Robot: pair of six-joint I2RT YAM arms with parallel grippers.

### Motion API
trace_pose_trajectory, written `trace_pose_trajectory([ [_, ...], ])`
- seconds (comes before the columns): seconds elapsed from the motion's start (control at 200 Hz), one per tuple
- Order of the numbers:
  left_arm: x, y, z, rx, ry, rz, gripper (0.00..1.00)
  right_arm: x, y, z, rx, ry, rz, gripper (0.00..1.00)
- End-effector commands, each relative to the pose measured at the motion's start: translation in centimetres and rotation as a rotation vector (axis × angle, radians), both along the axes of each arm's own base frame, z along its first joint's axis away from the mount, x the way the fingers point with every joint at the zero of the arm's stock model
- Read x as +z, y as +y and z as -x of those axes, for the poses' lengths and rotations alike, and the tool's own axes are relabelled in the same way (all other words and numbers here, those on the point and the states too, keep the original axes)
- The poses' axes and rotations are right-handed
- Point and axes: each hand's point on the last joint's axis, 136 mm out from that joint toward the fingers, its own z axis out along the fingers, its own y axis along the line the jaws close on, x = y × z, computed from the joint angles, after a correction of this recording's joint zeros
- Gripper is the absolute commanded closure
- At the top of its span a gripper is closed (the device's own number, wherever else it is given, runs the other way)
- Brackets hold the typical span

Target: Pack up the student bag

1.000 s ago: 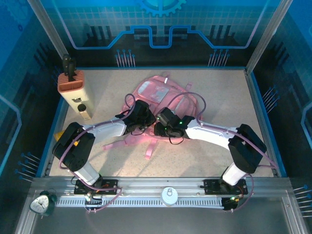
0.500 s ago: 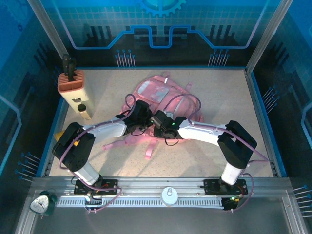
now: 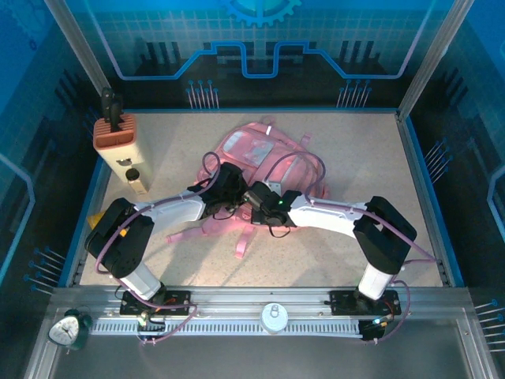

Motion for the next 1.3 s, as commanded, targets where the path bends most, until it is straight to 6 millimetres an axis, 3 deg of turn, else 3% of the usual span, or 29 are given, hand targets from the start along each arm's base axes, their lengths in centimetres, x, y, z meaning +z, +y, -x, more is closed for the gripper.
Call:
trace_pose_trajectory([
  [0.0, -0.2, 1.2, -0.8, 0.035, -0.008, -0.071, 1.00, 0.3, -2.6, 0.8, 0.015, -0.038, 0.105, 1.00],
  [0.31, 0.5, 3.0, -2.1, -0.003, -0.055, -0.135, 1.00, 1.9, -8.2, 2.2, 0.022, -0.076, 0.232, 1.00],
  [0.46, 1.2, 3.3, -2.6, -0.048, -0.066, -0.149, 1.00, 2.7, -10.9, 1.7, -0.002, -0.080, 0.220, 1.00],
  [0.5, 1.3, 3.2, -2.7, -0.058, -0.069, -0.149, 1.00, 2.0, -11.9, 2.0, 0.002, -0.066, 0.229, 1.00],
  [0.64, 1.9, 3.0, -3.3, -0.069, -0.086, -0.143, 1.00, 2.5, -13.0, 1.9, 0.041, -0.093, 0.267, 1.00],
  [0.78, 2.1, 3.2, -4.5, -0.060, -0.091, -0.140, 1.00, 2.1, -11.1, 2.8, 0.150, -0.093, 0.238, 1.00],
  [0.971, 3.0, 3.4, -7.6, -0.059, -0.124, -0.126, 1.00, 1.6, -5.0, 4.0, 0.276, -0.084, 0.088, 1.00],
  [1.061, 3.7, 4.0, -9.0, -0.055, -0.141, -0.121, 1.00, 1.5, -2.5, 3.6, 0.297, -0.085, 0.053, 1.00],
  [1.076, 3.8, 4.1, -9.1, -0.054, -0.143, -0.119, 1.00, 2.1, -1.8, 3.1, 0.295, -0.096, 0.037, 1.00],
  [1.141, 4.2, 4.7, -8.9, -0.051, -0.139, -0.112, 1.00, 2.3, -1.2, 2.5, 0.285, -0.096, 0.042, 1.00],
  [1.291, 4.4, 4.6, -6.2, -0.058, -0.117, -0.027, 0.67, 2.3, -1.4, 2.2, 0.277, -0.105, 0.062, 1.00],
])
